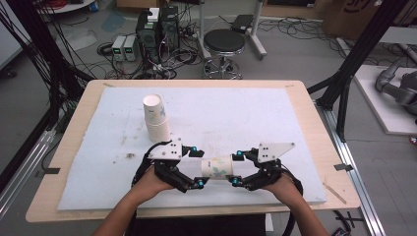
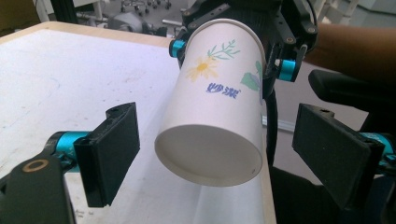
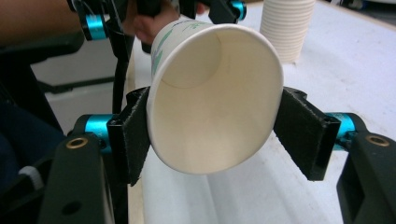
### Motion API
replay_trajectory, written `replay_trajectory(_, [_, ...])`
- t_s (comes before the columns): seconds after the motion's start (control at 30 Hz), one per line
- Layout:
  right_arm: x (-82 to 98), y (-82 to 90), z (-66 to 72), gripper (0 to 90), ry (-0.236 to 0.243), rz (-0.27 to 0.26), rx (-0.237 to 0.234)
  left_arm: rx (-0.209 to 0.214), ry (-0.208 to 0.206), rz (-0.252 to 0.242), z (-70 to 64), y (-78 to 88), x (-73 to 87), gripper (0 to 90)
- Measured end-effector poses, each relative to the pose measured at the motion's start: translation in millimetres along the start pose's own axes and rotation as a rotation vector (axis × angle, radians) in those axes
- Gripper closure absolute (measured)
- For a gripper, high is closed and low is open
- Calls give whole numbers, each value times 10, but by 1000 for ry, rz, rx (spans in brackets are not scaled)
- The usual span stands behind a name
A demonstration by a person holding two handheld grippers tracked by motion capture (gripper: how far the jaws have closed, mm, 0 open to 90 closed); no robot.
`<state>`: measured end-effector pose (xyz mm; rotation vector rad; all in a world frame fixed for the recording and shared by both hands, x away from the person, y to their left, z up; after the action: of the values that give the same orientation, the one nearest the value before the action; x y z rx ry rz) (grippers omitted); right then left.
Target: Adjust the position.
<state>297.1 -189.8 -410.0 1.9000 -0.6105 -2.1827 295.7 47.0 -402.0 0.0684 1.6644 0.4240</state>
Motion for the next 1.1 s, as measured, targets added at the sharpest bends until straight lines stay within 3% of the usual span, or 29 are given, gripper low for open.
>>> replay_trajectory(0.17, [-60, -5, -6, 316, 24, 72, 4, -24, -23, 46, 18, 17, -37, 151])
replay_trajectory(0.27, [-145, -11, 0, 316, 61, 146, 11, -24, -39, 77, 21, 9, -62, 153])
replay_trajectory(0.37, [-185, -18, 3, 316, 77, 173, 13, -26, -55, 113, 11, -20, -73, 153])
replay_trajectory(0.7, [-408, -84, 5, 316, 159, 345, 24, -32, -89, 202, 16, -120, -80, 161])
replay_trajectory(1.1, [-458, -162, 11, 316, 199, 429, 30, -29, -110, 280, 19, -209, -78, 180])
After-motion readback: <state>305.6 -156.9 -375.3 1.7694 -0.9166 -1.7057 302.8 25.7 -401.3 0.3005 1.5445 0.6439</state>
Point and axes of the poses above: each handheld gripper's, and its own axes: y roughly backward along the jaws, x roughly out of its underside, z roughly to its left, the point moved 4 cm from there along -y, roughly forward along the jaws, and after that the axes turned 3 degrees about -x, right-handed, at the moved point
